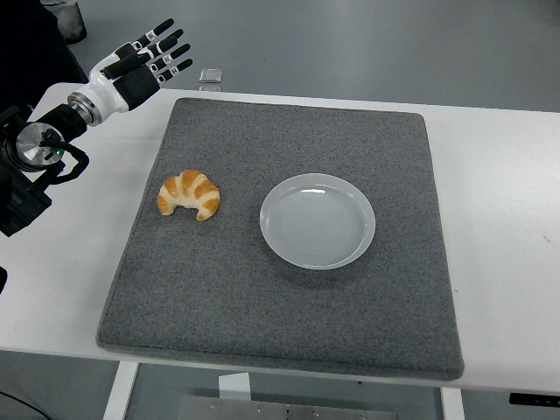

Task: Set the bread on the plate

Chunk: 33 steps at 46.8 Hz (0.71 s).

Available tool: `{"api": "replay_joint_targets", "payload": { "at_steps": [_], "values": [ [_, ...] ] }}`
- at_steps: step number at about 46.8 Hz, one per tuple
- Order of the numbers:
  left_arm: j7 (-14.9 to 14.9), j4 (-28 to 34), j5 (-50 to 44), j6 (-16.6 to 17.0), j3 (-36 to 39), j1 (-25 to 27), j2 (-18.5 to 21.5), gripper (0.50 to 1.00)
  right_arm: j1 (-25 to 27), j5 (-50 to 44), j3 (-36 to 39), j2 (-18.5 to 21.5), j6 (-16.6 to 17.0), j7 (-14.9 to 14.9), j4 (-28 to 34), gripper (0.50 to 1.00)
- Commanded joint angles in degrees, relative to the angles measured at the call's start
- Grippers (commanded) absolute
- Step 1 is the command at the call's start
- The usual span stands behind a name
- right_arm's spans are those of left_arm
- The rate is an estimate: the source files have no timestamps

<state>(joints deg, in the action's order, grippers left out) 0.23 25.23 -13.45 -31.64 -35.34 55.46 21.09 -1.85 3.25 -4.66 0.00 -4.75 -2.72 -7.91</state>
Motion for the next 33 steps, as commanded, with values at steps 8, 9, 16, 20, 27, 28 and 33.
{"api": "replay_joint_targets", "payload": {
  "at_steps": [8,9,16,20,27,28,33],
  "values": [
    [-0.06,0.09,0.09,0.00,0.01,0.00,0.00,1.000,0.00,0.00,0.00,0.00,0.00,0.00,0.00,0.952],
    [-0.06,0.00,0.00,0.00,0.01,0.00,0.00,1.000,0.00,0.00,0.00,0.00,0.00,0.00,0.00,0.952],
    [-0.32,-0.44,-0.44,0.09,-0.17,0.08,0.00,1.000,0.00,0.00,0.00,0.00,0.00,0.00,0.00,0.952],
    [-0.32,-1.84,-0.70,0.09,-0.17,0.44,0.00,1.000,0.00,0.00,0.00,0.00,0.00,0.00,0.00,0.952],
    [-0.67,-1.32,0.09,-0.18,0.36,0.96,0.09,1.000,0.00,0.00,0.00,0.00,0.00,0.00,0.00,0.952],
    [-0.67,-1.32,0.17,-0.26,0.53,1.05,0.18,1.000,0.00,0.00,0.00,0.00,0.00,0.00,0.00,0.952],
    [-0.67,-1.32,0.26,-1.58,0.80,2.02,1.84,1.000,0.00,0.00,0.00,0.00,0.00,0.00,0.00,0.954]
  ]
}}
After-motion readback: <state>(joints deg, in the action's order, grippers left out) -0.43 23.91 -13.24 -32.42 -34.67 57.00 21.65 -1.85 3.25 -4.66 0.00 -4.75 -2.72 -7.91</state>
